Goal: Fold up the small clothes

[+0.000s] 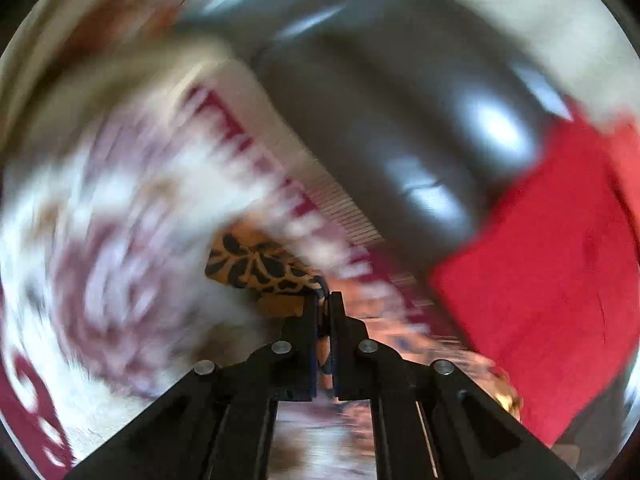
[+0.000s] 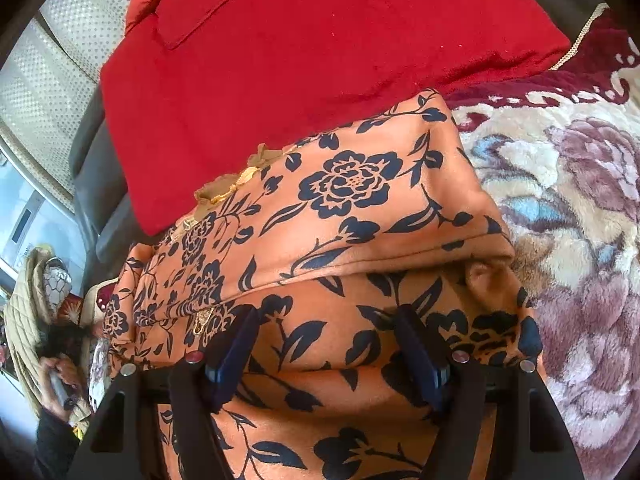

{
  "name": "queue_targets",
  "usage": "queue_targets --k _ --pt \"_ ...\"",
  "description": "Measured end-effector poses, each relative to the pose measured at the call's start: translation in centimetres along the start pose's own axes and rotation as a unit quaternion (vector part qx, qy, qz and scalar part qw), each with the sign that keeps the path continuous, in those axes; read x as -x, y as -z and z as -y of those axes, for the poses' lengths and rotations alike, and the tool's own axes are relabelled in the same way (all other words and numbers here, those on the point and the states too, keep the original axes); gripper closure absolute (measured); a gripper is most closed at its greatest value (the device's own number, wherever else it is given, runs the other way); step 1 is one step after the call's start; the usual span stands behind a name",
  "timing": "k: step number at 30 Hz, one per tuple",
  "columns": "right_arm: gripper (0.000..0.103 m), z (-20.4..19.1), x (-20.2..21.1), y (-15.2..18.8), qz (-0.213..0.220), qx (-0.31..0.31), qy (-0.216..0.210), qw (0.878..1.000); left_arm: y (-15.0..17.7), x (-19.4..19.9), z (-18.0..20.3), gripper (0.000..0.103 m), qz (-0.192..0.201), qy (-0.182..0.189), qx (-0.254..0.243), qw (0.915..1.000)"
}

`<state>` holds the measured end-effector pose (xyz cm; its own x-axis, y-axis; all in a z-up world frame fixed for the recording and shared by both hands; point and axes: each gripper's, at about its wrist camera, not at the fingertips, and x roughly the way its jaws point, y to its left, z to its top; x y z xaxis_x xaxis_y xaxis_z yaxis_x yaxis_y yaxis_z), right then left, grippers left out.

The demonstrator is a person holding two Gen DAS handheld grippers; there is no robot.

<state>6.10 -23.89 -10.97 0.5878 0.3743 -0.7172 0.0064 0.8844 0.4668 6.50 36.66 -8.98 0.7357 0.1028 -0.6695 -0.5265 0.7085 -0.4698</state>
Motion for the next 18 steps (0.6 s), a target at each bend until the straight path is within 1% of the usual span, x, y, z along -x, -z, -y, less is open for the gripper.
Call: queue_targets --k 1,2,3,4,5,6,7,8,10,11,12,13,14,15,17,18 --pt "0.029 0.1 0.1 0.0 0.001 -0.003 -0.002 1.000 -0.1 1.8 3.4 0.098 0.019 0.024 -0.040 0.9987" --pt "0.029 0.3 0.2 -0.1 0.003 -0.008 -0.006 1.000 0.0 3.5 7.1 0.098 0.036 0.053 -0.079 0.9949" --pt "0.029 0.4 0.3 -0.1 0.004 -0.012 -0.009 1.000 0.3 4.7 9.5 0.098 0.044 0.073 -0.104 0.9909" --pt "0.029 0.7 0.5 -0.1 0.005 -0.020 -0.016 1.000 1.3 6.3 13.7 0.098 0.051 0.106 -0.147 0.9821" --pt "0.029 0.8 0.6 -0.2 0.005 -0.026 -0.020 0.999 2.3 7.1 16.6 0.098 0.051 0.130 -0.176 0.9744" --pt "0.029 1.0 0.8 -0.2 0.007 -0.032 -0.026 0.999 3.2 7.6 18.6 0.098 0.050 0.147 -0.195 0.9685" --pt "0.029 1.1 0.9 -0.2 0.008 -0.036 -0.029 0.999 5.0 8.2 22.1 0.098 0.041 0.176 -0.224 0.9575" --pt "0.029 1.3 1.1 -0.2 0.009 -0.044 -0.033 0.998 6.5 8.3 24.3 0.098 0.029 0.194 -0.245 0.9495" --pt "0.029 1.5 1.7 -0.3 0.013 -0.053 -0.046 0.997 10.4 7.4 28.5 0.096 -0.008 0.221 -0.294 0.9298" --pt "0.029 1.5 2.1 -0.5 0.017 -0.056 -0.053 0.997 12.5 6.6 29.8 0.096 -0.031 0.233 -0.316 0.9194" --pt "0.029 1.5 2.4 -0.6 0.019 -0.057 -0.057 0.997 14.2 5.9 30.5 0.079 -0.056 0.242 -0.335 0.9090" --pt "0.029 1.5 2.9 -1.0 0.021 -0.057 -0.065 0.996 16.5 4.5 31.0 0.056 -0.092 0.249 -0.360 0.8945" --pt "0.026 1.5 3.1 -1.2 0.022 -0.058 -0.067 0.996 18.0 3.8 30.8 0.050 -0.110 0.239 -0.369 0.8916" --pt "0.022 1.5 3.4 -1.4 0.025 -0.060 -0.070 0.995 18.9 2.3 29.9 0.049 -0.122 0.219 -0.368 0.8954" --pt "0.019 1.5 3.9 -2.2 0.031 -0.063 -0.077 0.995 19.4 0.0 27.0 0.049 -0.144 0.183 -0.347 0.9085" --pt "0.018 1.4 3.8 -2.7 0.032 -0.065 -0.081 0.994 19.1 -0.6 25.3 0.049 -0.150 0.169 -0.329 0.9171"
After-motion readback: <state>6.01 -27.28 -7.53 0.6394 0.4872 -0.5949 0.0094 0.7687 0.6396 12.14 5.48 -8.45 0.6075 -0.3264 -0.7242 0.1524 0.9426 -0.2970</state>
